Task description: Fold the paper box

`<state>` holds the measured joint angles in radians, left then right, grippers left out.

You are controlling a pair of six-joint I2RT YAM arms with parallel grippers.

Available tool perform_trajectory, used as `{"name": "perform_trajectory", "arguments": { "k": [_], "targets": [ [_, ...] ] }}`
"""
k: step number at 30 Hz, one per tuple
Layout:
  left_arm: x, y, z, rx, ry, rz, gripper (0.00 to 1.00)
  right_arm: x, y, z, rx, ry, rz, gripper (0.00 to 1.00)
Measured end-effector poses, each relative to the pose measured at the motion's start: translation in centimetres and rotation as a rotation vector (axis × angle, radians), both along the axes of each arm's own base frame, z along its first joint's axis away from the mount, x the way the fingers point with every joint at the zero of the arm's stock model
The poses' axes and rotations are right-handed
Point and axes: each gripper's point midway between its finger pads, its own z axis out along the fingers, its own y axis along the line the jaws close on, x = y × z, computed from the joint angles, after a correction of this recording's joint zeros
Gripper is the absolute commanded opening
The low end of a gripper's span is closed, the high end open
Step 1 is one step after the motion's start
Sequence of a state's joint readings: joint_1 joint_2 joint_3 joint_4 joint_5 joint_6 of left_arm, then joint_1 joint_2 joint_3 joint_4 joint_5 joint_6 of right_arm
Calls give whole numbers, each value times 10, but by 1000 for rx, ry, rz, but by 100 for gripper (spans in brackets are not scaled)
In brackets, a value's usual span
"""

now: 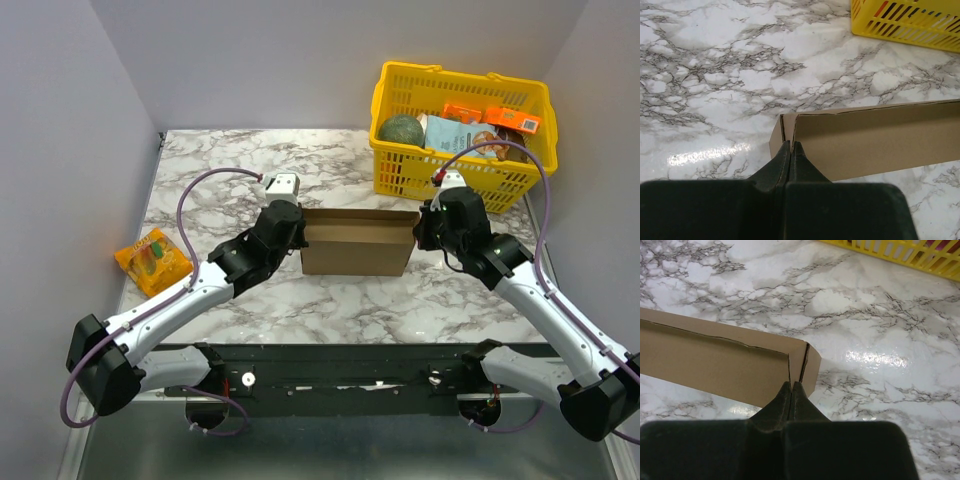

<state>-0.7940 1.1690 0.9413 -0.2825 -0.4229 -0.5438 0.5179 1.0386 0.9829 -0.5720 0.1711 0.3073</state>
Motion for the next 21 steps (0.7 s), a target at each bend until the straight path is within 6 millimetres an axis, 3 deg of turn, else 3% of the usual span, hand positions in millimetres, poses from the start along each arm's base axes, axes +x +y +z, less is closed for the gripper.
{"name": "perform_trajectory", "arguments": {
  "k": [21],
  "targets": [
    [-2, 2, -7, 25, -21, 34, 0, -2, -1, -1, 12, -11, -4, 1]
  ]
}}
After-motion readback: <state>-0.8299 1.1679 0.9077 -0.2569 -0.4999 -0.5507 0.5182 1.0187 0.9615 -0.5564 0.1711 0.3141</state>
